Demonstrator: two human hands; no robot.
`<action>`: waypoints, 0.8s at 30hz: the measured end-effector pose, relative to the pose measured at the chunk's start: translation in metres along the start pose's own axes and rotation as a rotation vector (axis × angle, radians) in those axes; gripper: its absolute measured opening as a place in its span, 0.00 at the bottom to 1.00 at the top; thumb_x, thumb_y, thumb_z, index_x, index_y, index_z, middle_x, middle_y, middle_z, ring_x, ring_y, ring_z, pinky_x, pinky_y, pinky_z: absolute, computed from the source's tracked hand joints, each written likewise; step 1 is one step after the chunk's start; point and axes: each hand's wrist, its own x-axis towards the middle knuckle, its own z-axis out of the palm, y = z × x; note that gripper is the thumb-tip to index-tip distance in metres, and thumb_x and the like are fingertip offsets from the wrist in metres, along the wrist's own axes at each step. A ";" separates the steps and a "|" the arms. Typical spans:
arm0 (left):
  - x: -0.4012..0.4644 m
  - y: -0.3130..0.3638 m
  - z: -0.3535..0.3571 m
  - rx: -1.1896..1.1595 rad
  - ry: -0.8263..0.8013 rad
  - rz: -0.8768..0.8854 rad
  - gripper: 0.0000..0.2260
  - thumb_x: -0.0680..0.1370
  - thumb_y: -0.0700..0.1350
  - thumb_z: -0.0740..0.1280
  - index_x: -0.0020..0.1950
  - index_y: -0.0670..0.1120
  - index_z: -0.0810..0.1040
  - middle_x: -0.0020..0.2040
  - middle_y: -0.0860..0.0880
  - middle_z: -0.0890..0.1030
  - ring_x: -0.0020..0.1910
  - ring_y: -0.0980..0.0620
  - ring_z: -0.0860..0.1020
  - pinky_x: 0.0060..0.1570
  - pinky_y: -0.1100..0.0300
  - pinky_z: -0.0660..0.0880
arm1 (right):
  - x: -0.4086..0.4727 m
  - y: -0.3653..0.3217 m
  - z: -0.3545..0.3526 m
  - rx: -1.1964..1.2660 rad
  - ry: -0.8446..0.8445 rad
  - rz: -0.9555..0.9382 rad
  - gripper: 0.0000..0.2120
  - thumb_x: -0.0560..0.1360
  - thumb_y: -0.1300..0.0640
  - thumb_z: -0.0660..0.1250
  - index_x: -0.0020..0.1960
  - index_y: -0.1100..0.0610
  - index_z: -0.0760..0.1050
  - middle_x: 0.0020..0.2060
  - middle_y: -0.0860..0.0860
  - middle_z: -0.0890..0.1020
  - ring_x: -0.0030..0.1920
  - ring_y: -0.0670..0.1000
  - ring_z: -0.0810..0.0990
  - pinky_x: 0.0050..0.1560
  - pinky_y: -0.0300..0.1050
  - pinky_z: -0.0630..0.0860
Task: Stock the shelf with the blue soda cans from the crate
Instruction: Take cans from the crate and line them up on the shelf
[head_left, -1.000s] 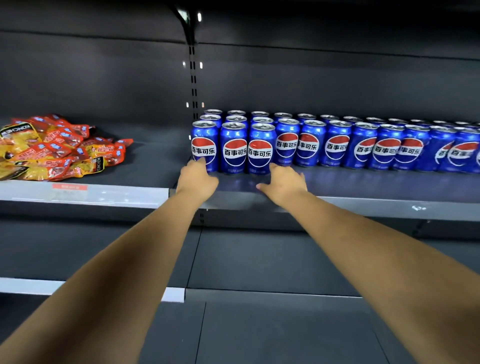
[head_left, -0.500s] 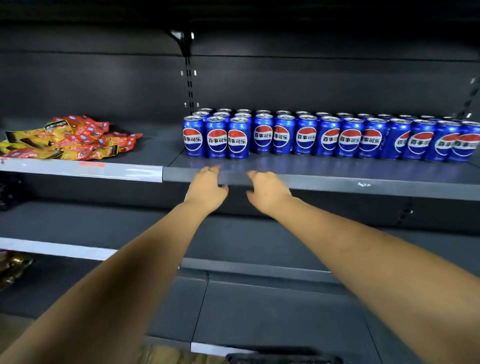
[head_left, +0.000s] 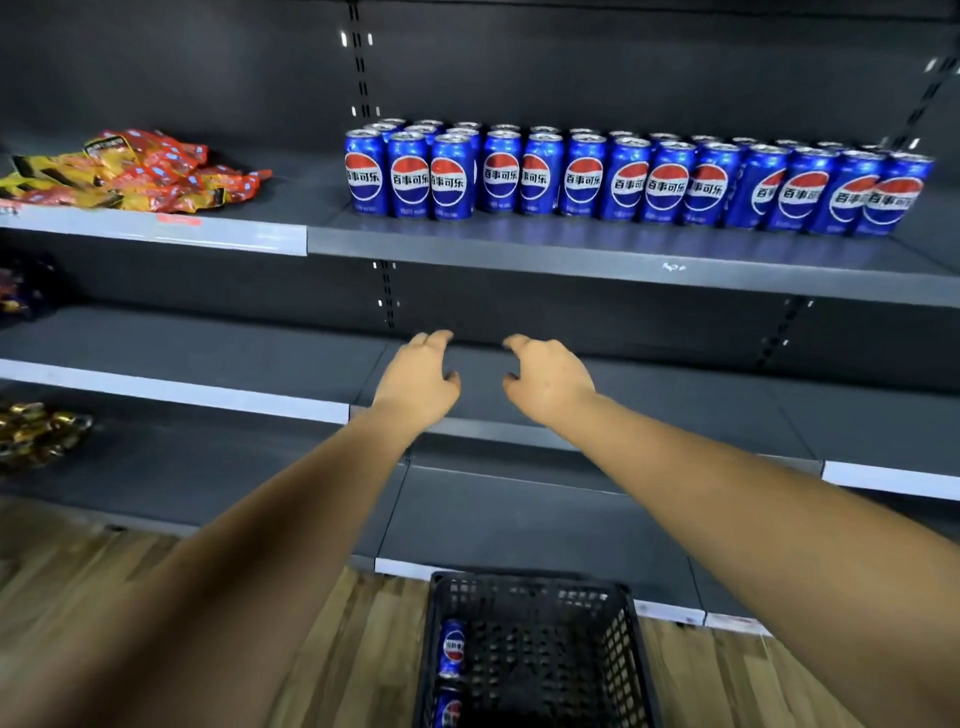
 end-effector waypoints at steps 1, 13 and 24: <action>-0.004 0.000 0.004 0.009 -0.015 -0.004 0.25 0.78 0.41 0.62 0.75 0.43 0.61 0.69 0.42 0.68 0.68 0.44 0.68 0.64 0.53 0.68 | -0.003 0.002 0.004 0.019 -0.011 0.012 0.19 0.78 0.59 0.59 0.69 0.57 0.67 0.54 0.59 0.80 0.50 0.58 0.79 0.47 0.49 0.78; -0.027 -0.027 0.053 0.027 -0.186 -0.013 0.23 0.78 0.41 0.62 0.73 0.42 0.64 0.68 0.42 0.70 0.67 0.43 0.68 0.64 0.52 0.67 | -0.022 0.014 0.059 0.103 -0.093 0.181 0.20 0.77 0.58 0.62 0.68 0.57 0.69 0.60 0.57 0.78 0.55 0.58 0.78 0.53 0.50 0.77; -0.055 -0.062 0.104 0.041 -0.349 -0.032 0.23 0.78 0.41 0.62 0.73 0.43 0.64 0.71 0.42 0.67 0.69 0.42 0.67 0.67 0.51 0.66 | -0.043 0.042 0.129 0.122 -0.219 0.268 0.24 0.77 0.58 0.61 0.72 0.55 0.65 0.61 0.56 0.77 0.58 0.57 0.77 0.55 0.48 0.77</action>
